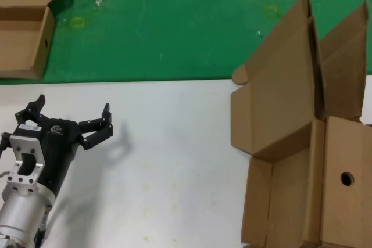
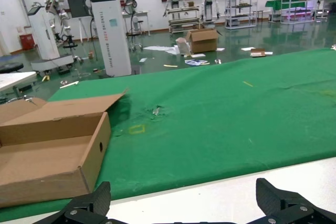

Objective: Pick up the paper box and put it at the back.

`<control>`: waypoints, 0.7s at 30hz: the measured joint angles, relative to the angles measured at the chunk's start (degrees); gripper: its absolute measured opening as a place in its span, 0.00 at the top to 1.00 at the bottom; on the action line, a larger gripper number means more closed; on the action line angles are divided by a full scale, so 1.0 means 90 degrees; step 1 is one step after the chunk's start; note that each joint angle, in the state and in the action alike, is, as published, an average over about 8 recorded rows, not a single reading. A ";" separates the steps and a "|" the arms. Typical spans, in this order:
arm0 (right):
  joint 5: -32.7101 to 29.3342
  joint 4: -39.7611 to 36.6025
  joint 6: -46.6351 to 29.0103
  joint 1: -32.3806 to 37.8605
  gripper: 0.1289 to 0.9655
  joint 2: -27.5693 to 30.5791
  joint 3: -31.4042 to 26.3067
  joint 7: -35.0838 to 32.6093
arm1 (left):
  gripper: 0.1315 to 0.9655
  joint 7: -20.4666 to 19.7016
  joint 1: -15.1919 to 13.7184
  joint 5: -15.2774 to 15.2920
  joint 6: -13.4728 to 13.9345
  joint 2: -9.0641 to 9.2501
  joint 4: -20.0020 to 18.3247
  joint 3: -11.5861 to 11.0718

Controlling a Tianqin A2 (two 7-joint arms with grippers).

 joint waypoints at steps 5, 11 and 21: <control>0.0000 0.0000 0.0000 0.0000 0.00 0.0000 0.0000 0.0001 | 0.00 0.0000 0.0000 0.0000 0.0000 0.0000 0.0000 0.0000; 0.0000 0.0000 0.0000 0.0000 0.00 0.0000 0.0000 0.0002 | 0.00 0.0000 0.0000 0.0000 0.0000 0.0000 0.0000 0.0000; 0.0000 0.0000 0.0000 0.0000 0.00 0.0000 0.0000 0.0002 | 0.00 0.0000 0.0000 0.0000 0.0000 0.0000 0.0000 0.0000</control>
